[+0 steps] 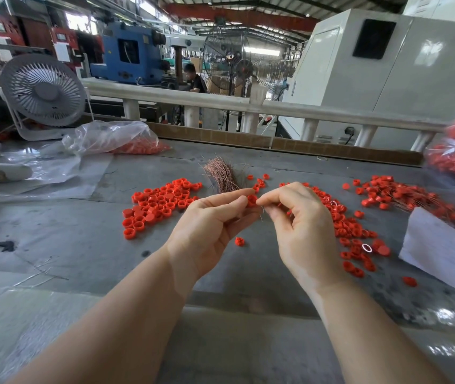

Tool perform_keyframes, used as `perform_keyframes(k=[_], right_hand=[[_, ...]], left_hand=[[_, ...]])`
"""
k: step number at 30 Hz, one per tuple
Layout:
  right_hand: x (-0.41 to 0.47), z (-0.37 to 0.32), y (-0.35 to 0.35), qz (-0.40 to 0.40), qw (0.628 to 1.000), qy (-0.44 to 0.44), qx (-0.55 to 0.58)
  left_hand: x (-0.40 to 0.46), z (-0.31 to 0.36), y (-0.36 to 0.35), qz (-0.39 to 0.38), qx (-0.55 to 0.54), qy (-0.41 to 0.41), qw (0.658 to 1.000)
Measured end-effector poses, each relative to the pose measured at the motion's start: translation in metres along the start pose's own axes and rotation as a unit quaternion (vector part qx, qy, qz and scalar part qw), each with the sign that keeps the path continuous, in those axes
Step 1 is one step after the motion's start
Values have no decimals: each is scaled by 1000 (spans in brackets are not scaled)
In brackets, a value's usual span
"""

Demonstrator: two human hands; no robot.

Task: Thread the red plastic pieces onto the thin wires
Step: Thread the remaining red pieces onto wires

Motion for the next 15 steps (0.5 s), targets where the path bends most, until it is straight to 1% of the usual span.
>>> perform_keyframes(k=[8, 15], right_hand=[[-1, 10, -2, 5, 997, -52, 53], [-1, 12, -1, 8, 997, -56, 53]], left_hand=[[1, 1, 0, -7, -27, 6, 1000], [1, 0, 0, -5, -25, 5, 1000]])
Point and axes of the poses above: each hand's wrist, its own x-axis towards the middle knuckle, its own y-axis out of the back of the hand, z = x × y, the point moved 7 cm from there along x, towards the middle knuckle, and after that the axes turned 1 degree about y, right-handed, at the moved point
